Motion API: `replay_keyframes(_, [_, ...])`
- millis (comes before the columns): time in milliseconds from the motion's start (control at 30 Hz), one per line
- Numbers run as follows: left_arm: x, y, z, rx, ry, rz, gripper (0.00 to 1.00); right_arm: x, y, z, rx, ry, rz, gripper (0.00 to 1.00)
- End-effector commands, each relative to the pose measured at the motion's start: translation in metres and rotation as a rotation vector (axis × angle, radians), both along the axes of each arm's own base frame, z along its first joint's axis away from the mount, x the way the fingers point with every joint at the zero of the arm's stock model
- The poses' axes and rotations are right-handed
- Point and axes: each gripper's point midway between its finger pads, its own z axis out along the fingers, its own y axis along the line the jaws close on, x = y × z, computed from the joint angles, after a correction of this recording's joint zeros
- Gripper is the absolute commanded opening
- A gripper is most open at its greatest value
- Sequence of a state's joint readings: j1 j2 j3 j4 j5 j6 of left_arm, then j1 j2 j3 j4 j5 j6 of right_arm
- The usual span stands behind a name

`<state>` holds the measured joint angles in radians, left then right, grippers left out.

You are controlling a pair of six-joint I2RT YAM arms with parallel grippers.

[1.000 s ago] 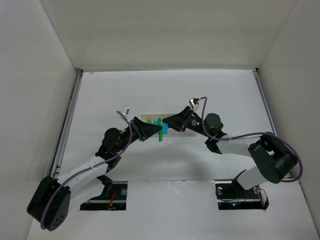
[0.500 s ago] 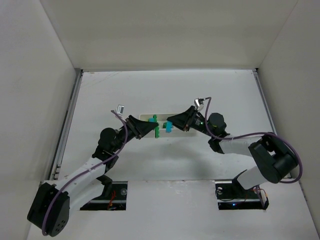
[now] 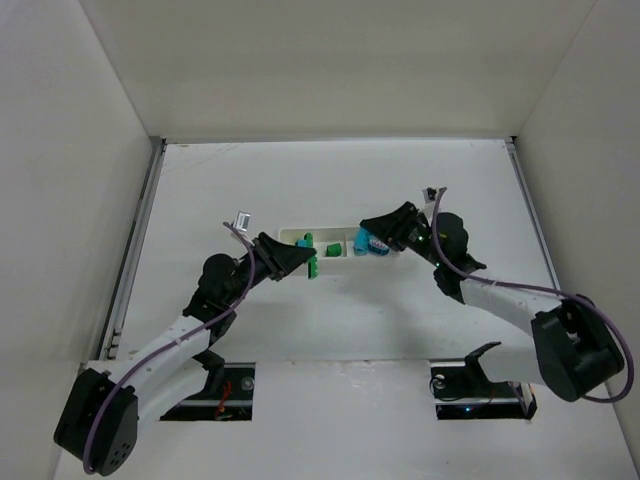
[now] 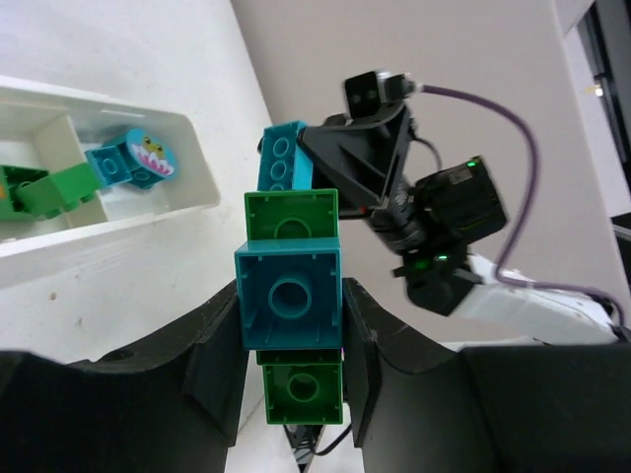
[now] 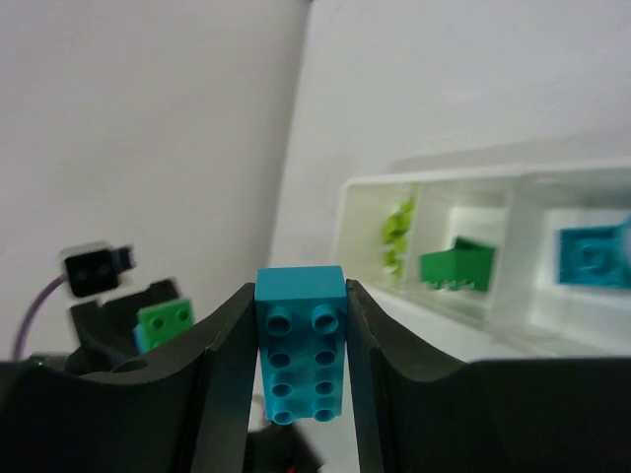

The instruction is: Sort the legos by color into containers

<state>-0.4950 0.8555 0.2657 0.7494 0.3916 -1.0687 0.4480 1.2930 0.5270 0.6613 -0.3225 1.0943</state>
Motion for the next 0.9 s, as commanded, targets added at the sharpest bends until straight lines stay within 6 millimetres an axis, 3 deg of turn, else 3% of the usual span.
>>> replay_keyframes(0, [0.005,-0.001,0.024,0.033,-0.103,0.023,0.16,0.028,-0.034,-0.009,-0.330,-0.053,-0.221,0.31])
replay_keyframes(133, [0.008,-0.005,0.018,0.069,-0.105,0.032,0.16,0.040,-0.052,-0.017,-0.542,-0.061,-0.353,0.31])
replay_keyframes(400, [0.009,-0.009,0.012,0.093,-0.106,0.025,0.17,0.049,-0.054,-0.047,-0.660,0.014,-0.386,0.33])
replay_keyframes(733, [0.011,-0.014,0.006,0.104,-0.102,0.017,0.17,0.055,-0.033,-0.064,-0.662,0.046,-0.356,0.37])
replay_keyframes(867, [0.011,-0.015,0.006,0.104,-0.102,0.016,0.17,0.057,-0.027,-0.063,-0.651,0.035,-0.356,0.45])
